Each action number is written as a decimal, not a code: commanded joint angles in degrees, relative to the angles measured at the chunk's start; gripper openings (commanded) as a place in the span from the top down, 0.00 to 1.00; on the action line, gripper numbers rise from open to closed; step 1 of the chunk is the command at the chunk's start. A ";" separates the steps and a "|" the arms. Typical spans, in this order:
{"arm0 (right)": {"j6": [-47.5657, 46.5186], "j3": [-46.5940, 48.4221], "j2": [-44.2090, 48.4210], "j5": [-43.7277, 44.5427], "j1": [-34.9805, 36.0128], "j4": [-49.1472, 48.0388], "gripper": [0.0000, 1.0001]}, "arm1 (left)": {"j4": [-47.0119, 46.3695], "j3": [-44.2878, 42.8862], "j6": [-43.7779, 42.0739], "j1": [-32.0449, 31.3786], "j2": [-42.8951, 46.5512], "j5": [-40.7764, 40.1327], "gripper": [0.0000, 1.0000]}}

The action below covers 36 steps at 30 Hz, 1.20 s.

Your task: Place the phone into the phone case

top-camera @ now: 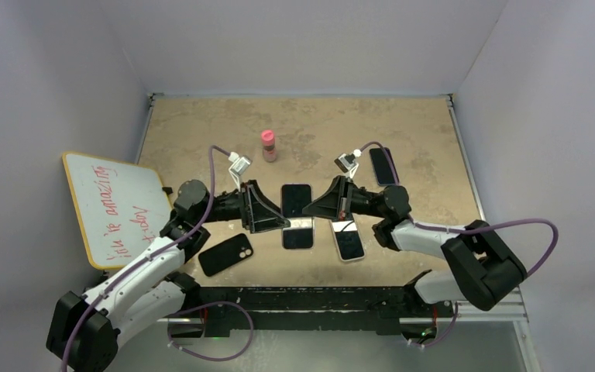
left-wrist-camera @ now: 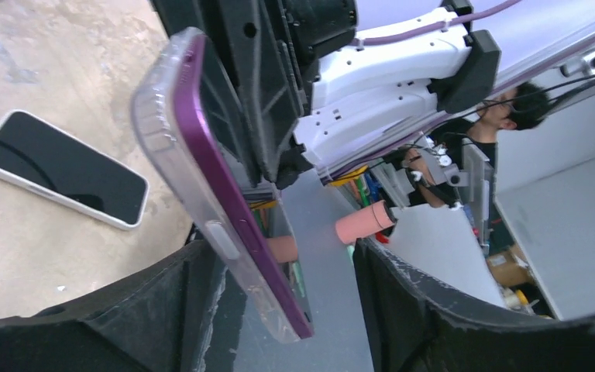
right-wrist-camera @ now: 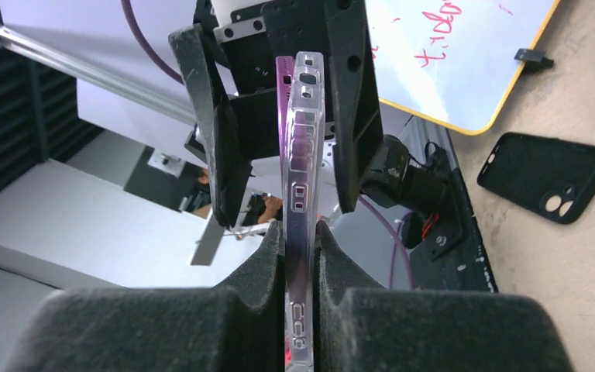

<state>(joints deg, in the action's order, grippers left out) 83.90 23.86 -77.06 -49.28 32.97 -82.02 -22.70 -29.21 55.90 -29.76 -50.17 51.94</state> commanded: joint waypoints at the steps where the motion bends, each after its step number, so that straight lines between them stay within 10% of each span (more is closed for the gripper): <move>1: 6.27 0.24 -0.28 0.43 -0.14 -25.59 1.00 | -21.00 3.44 11.76 -0.07 -1.15 3.22 0.35; 11: 5.51 -0.10 -0.69 0.76 -0.18 -24.66 1.00 | -14.98 2.91 8.20 -0.12 -1.70 1.99 1.00; 19: 0.45 0.17 3.06 3.83 -0.13 -14.52 0.71 | 3.45 -2.05 -2.41 -0.09 -0.81 -1.80 1.00; 23: -6.49 1.00 7.73 6.11 -0.10 -3.11 1.00 | 3.13 -2.57 -1.67 -0.09 -0.12 -1.58 1.00; 30: -7.29 2.81 14.19 8.60 -0.14 2.01 1.00 | -4.02 -2.39 3.42 -0.12 2.06 -0.27 0.45; 36: -7.33 4.05 15.75 9.90 -0.10 3.49 1.00 | -17.48 2.94 11.47 -0.12 0.26 0.61 0.37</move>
<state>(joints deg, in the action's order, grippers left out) 76.86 24.27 -62.87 -42.76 32.99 -75.88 -27.99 -29.56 61.17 -30.06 -48.97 51.96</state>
